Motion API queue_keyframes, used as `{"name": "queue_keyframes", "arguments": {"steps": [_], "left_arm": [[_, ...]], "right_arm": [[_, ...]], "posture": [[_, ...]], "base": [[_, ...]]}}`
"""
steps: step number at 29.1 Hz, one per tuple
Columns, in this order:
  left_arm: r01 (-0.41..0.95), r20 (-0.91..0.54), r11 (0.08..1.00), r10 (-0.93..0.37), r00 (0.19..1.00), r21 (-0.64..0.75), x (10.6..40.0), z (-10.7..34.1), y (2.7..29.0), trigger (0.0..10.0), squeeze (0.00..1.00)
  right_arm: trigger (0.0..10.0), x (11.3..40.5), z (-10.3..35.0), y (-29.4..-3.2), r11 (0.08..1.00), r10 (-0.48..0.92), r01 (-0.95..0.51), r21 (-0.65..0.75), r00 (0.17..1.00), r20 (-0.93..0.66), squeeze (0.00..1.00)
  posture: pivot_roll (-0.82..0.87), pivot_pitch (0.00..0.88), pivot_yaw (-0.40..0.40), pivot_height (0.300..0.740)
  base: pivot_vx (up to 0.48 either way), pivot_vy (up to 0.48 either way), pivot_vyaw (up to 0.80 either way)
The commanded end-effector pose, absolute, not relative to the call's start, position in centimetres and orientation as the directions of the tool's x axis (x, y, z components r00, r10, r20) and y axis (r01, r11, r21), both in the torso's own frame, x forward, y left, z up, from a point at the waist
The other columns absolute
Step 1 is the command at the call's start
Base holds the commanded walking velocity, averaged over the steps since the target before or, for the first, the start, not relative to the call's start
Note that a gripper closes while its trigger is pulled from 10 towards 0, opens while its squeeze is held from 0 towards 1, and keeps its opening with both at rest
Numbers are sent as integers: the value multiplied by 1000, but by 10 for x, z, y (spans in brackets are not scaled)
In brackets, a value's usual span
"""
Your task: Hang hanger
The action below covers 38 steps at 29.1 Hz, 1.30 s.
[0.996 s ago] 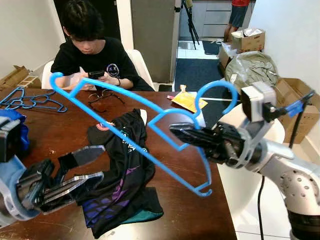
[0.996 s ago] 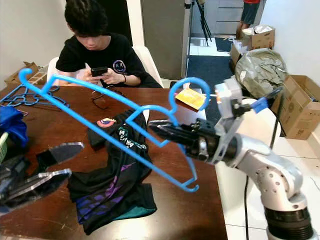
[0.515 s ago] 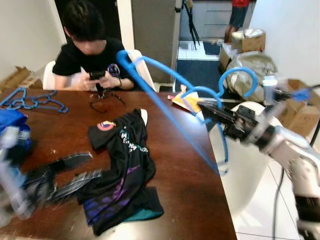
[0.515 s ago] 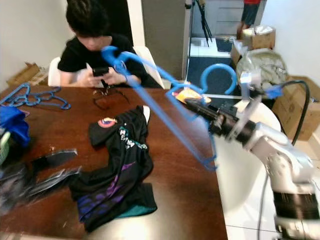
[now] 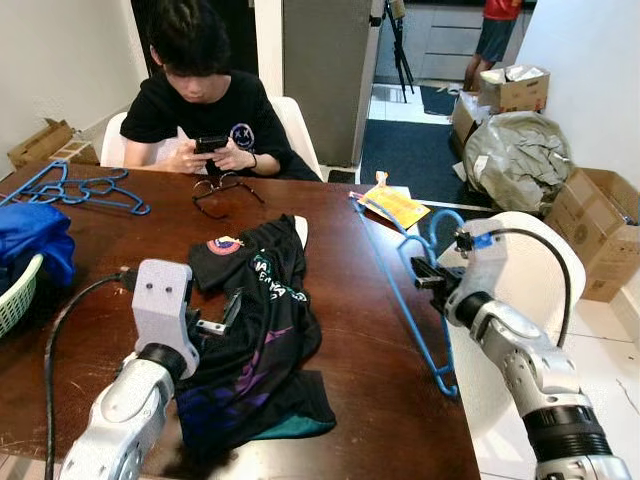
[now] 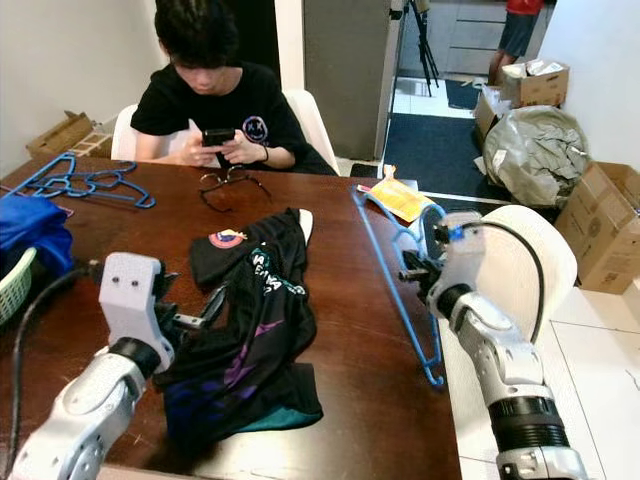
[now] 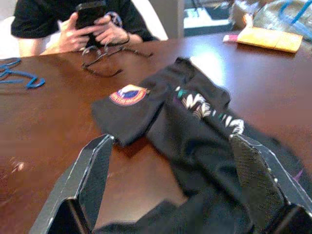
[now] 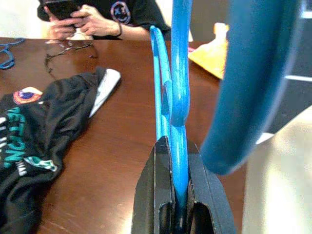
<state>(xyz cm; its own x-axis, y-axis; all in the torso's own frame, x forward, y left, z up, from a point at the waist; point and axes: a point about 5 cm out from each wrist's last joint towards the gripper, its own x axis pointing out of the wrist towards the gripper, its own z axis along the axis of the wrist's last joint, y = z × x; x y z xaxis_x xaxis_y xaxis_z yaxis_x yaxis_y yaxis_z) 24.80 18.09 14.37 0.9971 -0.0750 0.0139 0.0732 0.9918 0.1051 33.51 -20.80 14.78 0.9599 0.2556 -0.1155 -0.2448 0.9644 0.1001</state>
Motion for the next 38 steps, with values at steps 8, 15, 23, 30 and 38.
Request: {"name": "queue_keyframes", "arguments": {"steps": [8,15,23,30,38], "left_arm": [[-34,-20,996,36,999,77,256,128,198,10000,0],[-58,-1,992,58,998,112,263,127,198,10000,0],[-73,19,987,71,997,146,270,129,211,10000,0],[-85,33,982,80,996,171,276,131,222,10000,0],[-115,50,988,110,993,108,279,132,237,10000,0]], "right_arm": [[10000,343,137,-212,982,180,-172,82,977,-114,0],[10000,345,140,-223,980,90,-77,184,994,-62,0],[10000,347,145,-236,960,23,-24,278,1000,9,0],[10000,347,147,-239,966,41,-45,256,999,20,0],[10000,339,145,-233,975,116,-119,189,993,26,0]], "posture": [[94,0,-30,735],[91,0,-15,735],[93,0,-2,735],[85,0,6,735],[71,0,7,735]], "base": [[-119,0,0],[-358,0,0],[-360,0,0],[-355,0,0],[-281,0,0]]}}
